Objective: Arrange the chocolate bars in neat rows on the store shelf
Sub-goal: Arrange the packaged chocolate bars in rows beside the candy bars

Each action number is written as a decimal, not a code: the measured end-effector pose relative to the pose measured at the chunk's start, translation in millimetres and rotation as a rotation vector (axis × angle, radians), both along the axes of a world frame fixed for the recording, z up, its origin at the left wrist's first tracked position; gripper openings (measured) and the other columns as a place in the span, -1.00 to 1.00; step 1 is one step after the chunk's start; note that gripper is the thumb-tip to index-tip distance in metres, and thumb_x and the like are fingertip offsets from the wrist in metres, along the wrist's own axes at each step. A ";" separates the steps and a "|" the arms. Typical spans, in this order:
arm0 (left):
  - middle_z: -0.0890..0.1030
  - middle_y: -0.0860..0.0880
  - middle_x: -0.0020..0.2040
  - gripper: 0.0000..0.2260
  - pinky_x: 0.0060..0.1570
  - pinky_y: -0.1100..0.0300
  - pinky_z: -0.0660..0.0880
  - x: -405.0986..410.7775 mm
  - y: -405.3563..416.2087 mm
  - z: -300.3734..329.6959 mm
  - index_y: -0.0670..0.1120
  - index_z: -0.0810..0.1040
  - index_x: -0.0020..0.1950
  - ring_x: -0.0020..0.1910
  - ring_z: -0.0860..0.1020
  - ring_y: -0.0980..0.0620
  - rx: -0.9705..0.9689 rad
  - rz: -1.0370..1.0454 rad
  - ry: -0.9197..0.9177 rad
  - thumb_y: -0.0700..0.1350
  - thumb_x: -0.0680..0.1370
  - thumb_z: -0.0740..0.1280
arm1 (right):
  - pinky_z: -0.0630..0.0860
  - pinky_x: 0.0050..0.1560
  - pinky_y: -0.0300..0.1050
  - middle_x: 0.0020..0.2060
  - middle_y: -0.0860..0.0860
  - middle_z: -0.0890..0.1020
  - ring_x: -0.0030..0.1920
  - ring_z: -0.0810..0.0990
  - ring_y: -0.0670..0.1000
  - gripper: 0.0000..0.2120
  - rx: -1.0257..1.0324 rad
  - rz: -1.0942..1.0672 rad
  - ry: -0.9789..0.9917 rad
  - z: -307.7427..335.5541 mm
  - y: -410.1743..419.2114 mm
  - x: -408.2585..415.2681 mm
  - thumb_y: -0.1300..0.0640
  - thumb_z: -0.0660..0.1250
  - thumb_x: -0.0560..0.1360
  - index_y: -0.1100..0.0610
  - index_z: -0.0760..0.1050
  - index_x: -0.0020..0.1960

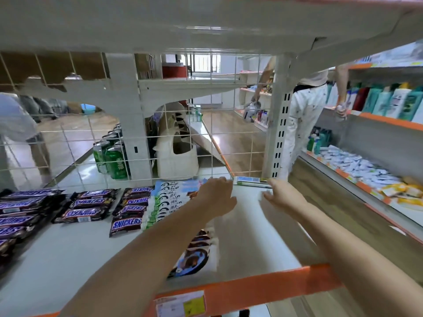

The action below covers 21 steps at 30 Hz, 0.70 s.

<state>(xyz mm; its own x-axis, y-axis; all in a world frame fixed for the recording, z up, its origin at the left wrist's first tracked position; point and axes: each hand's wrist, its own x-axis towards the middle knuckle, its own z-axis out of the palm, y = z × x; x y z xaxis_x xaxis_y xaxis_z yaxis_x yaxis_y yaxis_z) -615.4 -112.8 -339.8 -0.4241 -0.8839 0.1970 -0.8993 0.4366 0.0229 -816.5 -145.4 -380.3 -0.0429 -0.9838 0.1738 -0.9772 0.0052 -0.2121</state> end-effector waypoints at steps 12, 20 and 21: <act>0.45 -0.14 0.26 -0.58 0.20 0.07 0.36 13.9 -25.1 -8.6 -0.18 0.32 0.38 0.25 0.40 -0.12 0.033 -0.001 0.018 0.02 0.60 0.14 | 0.46 0.04 0.00 0.13 0.13 0.55 0.13 0.48 0.18 -0.69 0.012 -0.003 0.062 -12.0 -47.9 -3.3 -0.09 0.18 0.56 0.13 0.43 0.13; 0.49 -0.13 0.20 -0.61 0.18 0.08 0.41 21.8 -32.4 -12.9 -0.20 0.40 0.27 0.21 0.42 -0.10 -0.001 0.005 0.049 0.05 0.59 0.15 | 0.35 0.12 0.00 0.24 0.08 0.43 0.25 0.32 0.17 -0.70 0.082 -0.034 0.205 -10.6 -61.7 -7.3 -0.02 0.06 0.62 0.10 0.39 0.24; 0.49 -0.13 0.19 -0.61 0.17 0.08 0.41 22.5 -32.3 -13.7 -0.20 0.41 0.26 0.20 0.42 -0.10 -0.002 0.004 0.057 0.05 0.59 0.15 | 0.35 0.15 0.00 0.24 0.09 0.41 0.26 0.31 0.16 -0.71 0.089 -0.036 0.205 -11.1 -63.5 -7.6 0.01 0.06 0.62 0.09 0.39 0.25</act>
